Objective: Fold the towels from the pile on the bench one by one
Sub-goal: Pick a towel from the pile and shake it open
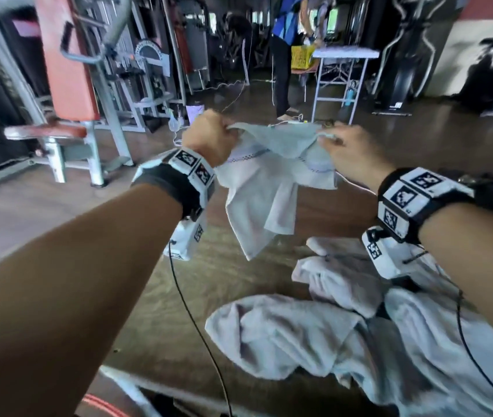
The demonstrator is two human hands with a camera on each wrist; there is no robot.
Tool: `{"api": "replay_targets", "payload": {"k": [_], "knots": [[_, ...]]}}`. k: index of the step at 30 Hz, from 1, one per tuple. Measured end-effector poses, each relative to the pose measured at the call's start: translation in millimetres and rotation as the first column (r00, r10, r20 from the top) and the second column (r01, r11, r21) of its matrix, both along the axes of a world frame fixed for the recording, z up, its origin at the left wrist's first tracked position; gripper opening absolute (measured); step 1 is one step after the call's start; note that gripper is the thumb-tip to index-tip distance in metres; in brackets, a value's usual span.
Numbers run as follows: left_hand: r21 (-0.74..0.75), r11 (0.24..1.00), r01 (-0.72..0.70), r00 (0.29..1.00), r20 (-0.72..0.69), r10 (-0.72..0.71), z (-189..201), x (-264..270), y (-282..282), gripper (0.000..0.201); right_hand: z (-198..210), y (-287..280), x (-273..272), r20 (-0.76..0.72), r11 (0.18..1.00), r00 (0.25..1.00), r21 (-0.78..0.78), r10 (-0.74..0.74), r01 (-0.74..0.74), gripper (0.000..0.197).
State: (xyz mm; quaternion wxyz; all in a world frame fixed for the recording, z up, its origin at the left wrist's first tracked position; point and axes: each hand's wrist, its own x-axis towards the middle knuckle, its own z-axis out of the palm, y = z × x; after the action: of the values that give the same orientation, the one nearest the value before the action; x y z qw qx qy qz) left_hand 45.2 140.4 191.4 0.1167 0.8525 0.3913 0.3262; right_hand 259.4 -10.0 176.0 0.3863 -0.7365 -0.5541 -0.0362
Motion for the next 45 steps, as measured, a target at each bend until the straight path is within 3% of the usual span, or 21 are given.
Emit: {"api": "replay_targets", "payload": {"k": [3,5,8,11,13,15,18,22,23,26,29,35,38,42,45], "knots": [[0.003,0.993,-0.119,0.991,-0.056,0.119,-4.2,-9.6,14.5,0.024,1.1,-4.1,25.5,0.092,0.97,0.966,0.022,-0.243,0.242,0.037],[-0.044,0.974,-0.22,0.968,-0.132,0.213,-11.5,-14.9,18.6,0.027,-1.7,-10.4,30.2,0.073,0.956,0.955,-0.044,-0.288,0.291,0.046],[-0.062,0.952,-0.3,0.94,-0.187,0.284,-20.1,-14.6,11.6,0.035,-6.2,-14.7,22.0,-0.004,0.955,0.962,-0.113,-0.275,0.273,0.046],[-0.142,0.927,-0.347,0.925,-0.217,0.313,-21.0,-7.2,7.2,0.033,-8.7,-15.6,7.3,-0.365,0.979,0.912,-0.15,-0.187,0.14,0.031],[-0.218,0.904,-0.367,0.915,-0.261,0.308,-20.1,-8.1,3.8,0.027,-7.9,-20.6,0.6,-0.513,0.985,0.845,-0.146,-0.15,0.086,0.04],[-0.237,0.92,-0.311,0.929,-0.28,0.242,-15.3,-12.1,0.6,0.03,-7.7,-27.0,-0.5,-0.569,0.993,0.815,-0.103,-0.111,0.064,0.04],[-0.272,0.944,-0.187,0.975,-0.165,0.145,-6.0,-23.9,-3.8,0.028,-9.1,-41.5,-4.7,-0.599,0.998,0.799,-0.034,-0.058,0.047,0.031],[-0.294,0.95,-0.109,0.98,0.128,0.152,1.2,-38.7,-19.3,0.019,-18.1,-60.4,-16.9,-0.619,1.0,0.785,-0.016,-0.007,-0.004,0.031],[-0.243,0.962,-0.124,0.98,0.121,0.157,-1.8,-43.8,-25.8,0.021,-22.7,-64.8,-18.2,-0.62,0.999,0.784,-0.049,-0.012,-0.023,0.031],[-0.079,0.986,-0.148,0.986,-0.083,0.142,-24.8,-67.1,-43.1,0.019,-42.6,-82.7,-18.7,-0.527,0.982,0.847,-0.187,-0.066,-0.039,0.02],[-0.049,0.988,-0.145,0.971,-0.198,0.133,-55.2,-93.5,-53.8,0.013,-64.2,-101.9,-21.5,-0.371,0.964,0.925,-0.264,-0.082,-0.021,0.037],[-0.139,0.987,0.083,0.995,-0.036,-0.088,-99.7,-149.6,-84.8,0.015,-98.1,-155.8,-41.5,-0.301,0.945,0.952,-0.292,0.055,-0.147,0.04],[-0.186,0.974,0.13,0.989,-0.04,-0.139,-100.1,-171.1,-110.8,0.017,-103.3,-185.4,-49.2,-0.326,0.93,0.942,-0.317,0.075,-0.184,0.038],[-0.257,0.95,0.178,0.982,-0.02,-0.19,-97.8,-196.7,-138.6,0.019,-92.1,-219.7,-67.7,-0.326,0.952,0.937,-0.226,0.124,-0.205,0.043],[-0.283,0.935,0.214,0.975,0.009,-0.22,-91.5,-205.1,-164.6,0.032,-84.3,-238.9,-79.5,-0.312,0.963,0.939,-0.172,0.148,-0.209,0.04]]}}
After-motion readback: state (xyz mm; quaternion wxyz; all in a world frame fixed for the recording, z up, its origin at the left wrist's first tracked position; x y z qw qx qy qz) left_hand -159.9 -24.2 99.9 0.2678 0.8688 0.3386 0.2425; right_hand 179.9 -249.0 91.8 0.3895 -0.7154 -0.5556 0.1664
